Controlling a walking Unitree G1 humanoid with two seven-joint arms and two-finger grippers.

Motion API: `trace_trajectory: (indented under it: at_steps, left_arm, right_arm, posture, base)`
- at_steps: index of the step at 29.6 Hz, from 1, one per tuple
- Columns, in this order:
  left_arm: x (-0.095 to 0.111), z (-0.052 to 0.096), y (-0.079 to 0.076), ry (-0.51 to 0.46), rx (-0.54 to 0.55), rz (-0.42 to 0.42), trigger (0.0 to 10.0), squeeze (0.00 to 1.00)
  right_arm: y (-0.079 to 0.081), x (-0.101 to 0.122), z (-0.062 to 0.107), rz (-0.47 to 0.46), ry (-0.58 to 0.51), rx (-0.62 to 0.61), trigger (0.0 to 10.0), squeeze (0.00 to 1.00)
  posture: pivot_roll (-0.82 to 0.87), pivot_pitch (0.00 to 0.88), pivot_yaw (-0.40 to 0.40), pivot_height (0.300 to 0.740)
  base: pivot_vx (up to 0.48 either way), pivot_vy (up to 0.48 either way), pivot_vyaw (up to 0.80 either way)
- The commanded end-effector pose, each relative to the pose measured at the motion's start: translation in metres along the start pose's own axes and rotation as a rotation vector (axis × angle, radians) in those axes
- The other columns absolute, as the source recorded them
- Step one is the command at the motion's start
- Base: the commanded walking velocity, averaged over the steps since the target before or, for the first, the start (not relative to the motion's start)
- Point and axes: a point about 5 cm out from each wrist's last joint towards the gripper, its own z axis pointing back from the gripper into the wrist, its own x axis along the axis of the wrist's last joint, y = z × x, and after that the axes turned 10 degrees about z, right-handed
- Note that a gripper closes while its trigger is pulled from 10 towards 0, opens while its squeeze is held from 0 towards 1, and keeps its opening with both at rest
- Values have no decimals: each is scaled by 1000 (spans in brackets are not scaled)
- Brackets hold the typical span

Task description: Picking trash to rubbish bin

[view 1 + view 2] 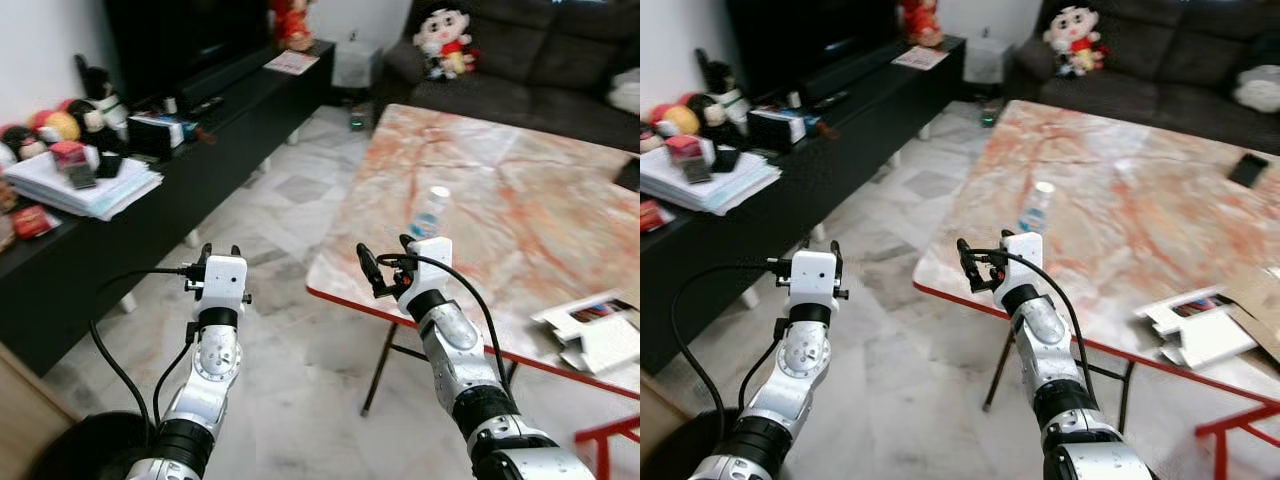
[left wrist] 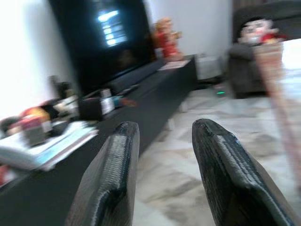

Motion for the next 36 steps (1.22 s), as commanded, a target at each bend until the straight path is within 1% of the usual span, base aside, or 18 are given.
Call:
trace_trajectory:
  at_steps: [1,11,17,18,19,22,36]
  left_arm:
    - [7,-4,-2,-24,-3,17,10000,0]
    - [7,-5,-2,-22,-3,9,10000,0]
    - [7,-6,-1,-20,-2,-19,10000,0]
    - [7,-6,0,-19,0,-27,10000,0]
    - [7,-6,0,-17,2,-27,10000,0]
    - [6,-6,-1,-8,1,-6,10000,0]
    - [8,-7,-5,-13,-34,-2,10000,0]
  right_arm:
    - [-4,3,-1,5,-8,-8,10000,0]
    - [-3,2,-1,6,-2,-7,10000,0]
    - [-3,2,-1,6,-1,-5,10000,0]
    - [-3,2,-1,6,-1,-5,10000,0]
    - [-3,2,-1,6,-1,-4,10000,0]
    - [-3,2,-1,5,-1,-6,10000,0]
    - [-2,2,-2,3,-1,-8,10000,0]
  posture:
    - [9,45,-94,740]
    - [7,44,-96,740]
    - [7,44,-96,740]
    - [7,44,-96,740]
    - [7,44,-96,740]
    - [7,44,-96,740]
    - [10,44,-93,740]
  base:
    - [0,0,-788]
    - [0,0,-788]
    - [0,0,-788]
    - [0,-480,-788]
    - [0,-480,-788]
    - [0,0,-788]
    - [0,0,-788]
